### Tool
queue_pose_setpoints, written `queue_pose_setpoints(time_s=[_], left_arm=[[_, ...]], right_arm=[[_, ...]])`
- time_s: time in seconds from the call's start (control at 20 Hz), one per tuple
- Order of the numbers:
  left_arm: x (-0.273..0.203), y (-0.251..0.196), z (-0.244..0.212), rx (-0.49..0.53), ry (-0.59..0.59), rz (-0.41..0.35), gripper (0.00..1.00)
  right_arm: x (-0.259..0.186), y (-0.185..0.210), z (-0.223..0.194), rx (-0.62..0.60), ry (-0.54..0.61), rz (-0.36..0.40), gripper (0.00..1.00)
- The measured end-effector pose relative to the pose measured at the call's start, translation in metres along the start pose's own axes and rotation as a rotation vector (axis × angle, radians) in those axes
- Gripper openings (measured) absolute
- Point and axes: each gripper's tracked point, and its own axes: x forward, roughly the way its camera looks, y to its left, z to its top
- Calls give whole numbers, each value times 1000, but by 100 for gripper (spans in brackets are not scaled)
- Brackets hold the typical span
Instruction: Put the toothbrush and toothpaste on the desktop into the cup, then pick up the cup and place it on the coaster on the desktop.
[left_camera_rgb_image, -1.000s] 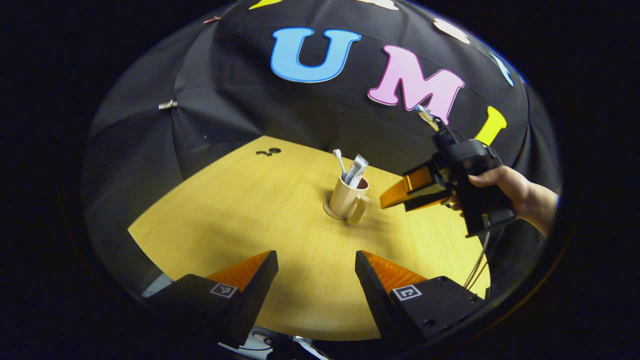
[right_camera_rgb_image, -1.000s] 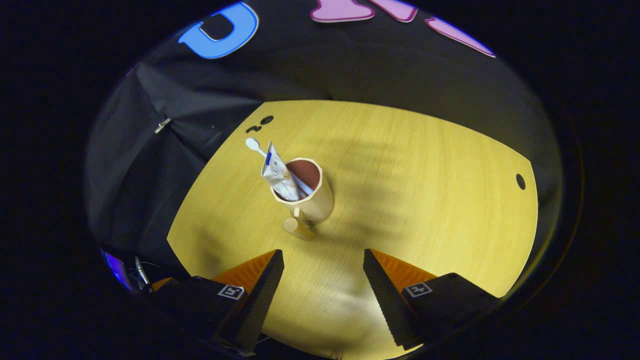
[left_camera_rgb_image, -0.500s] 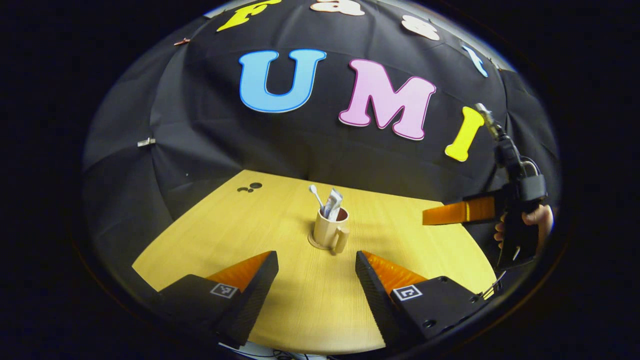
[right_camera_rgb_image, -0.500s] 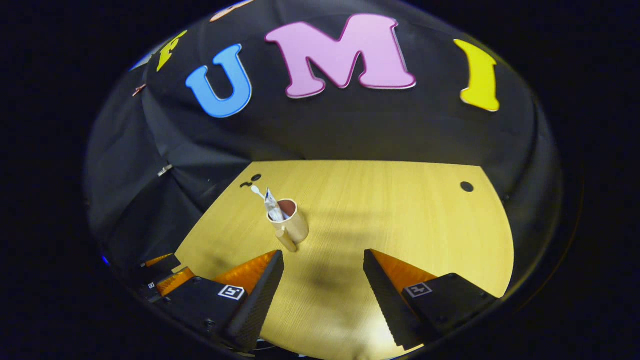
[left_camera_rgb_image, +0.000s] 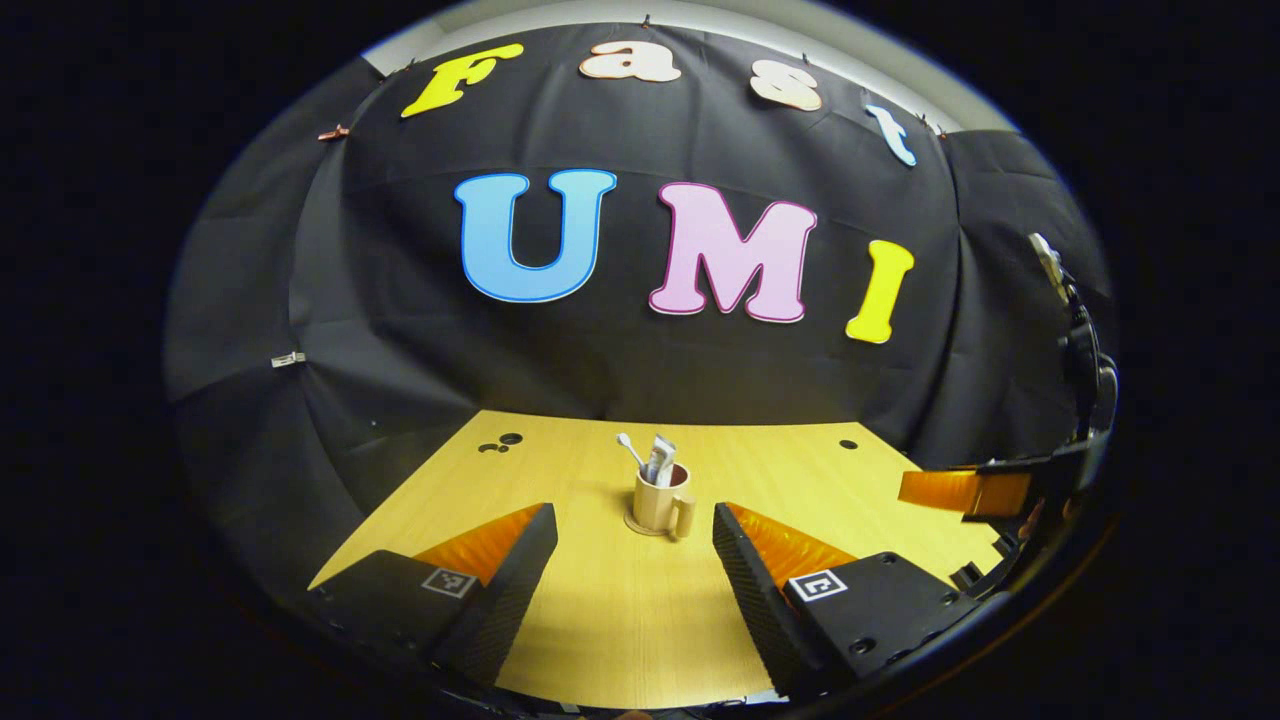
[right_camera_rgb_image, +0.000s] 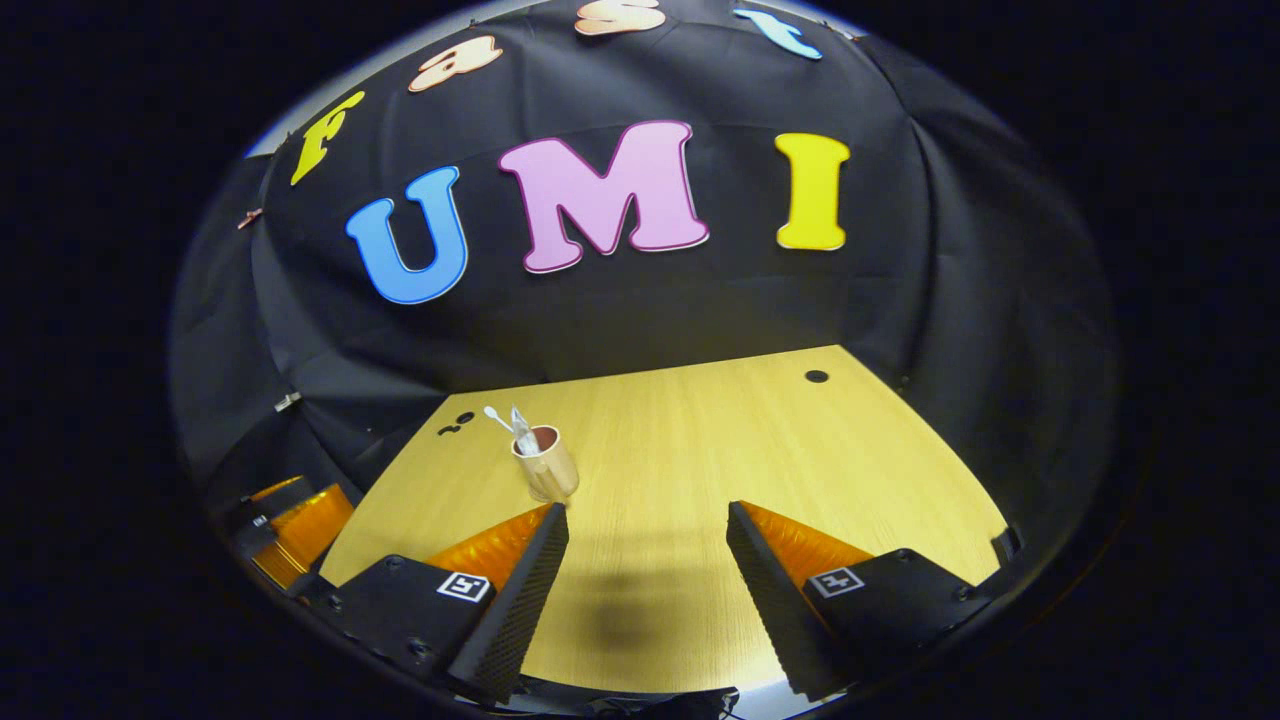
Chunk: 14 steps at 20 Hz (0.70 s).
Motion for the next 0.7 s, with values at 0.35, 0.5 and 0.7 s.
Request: queue_pose_setpoints(time_s=[0.35,0.5,0.7], left_arm=[[-34,27,-23,-8,48,-33,98],[-40,37,-27,-19,52,-26,98],[-39,49,-23,-40,49,-4,97]], right_arm=[[-35,11,-62,19,87,-28,98],[-34,13,-56,41,69,-41,98],[-36,20,-38,38,38,-35,98]])
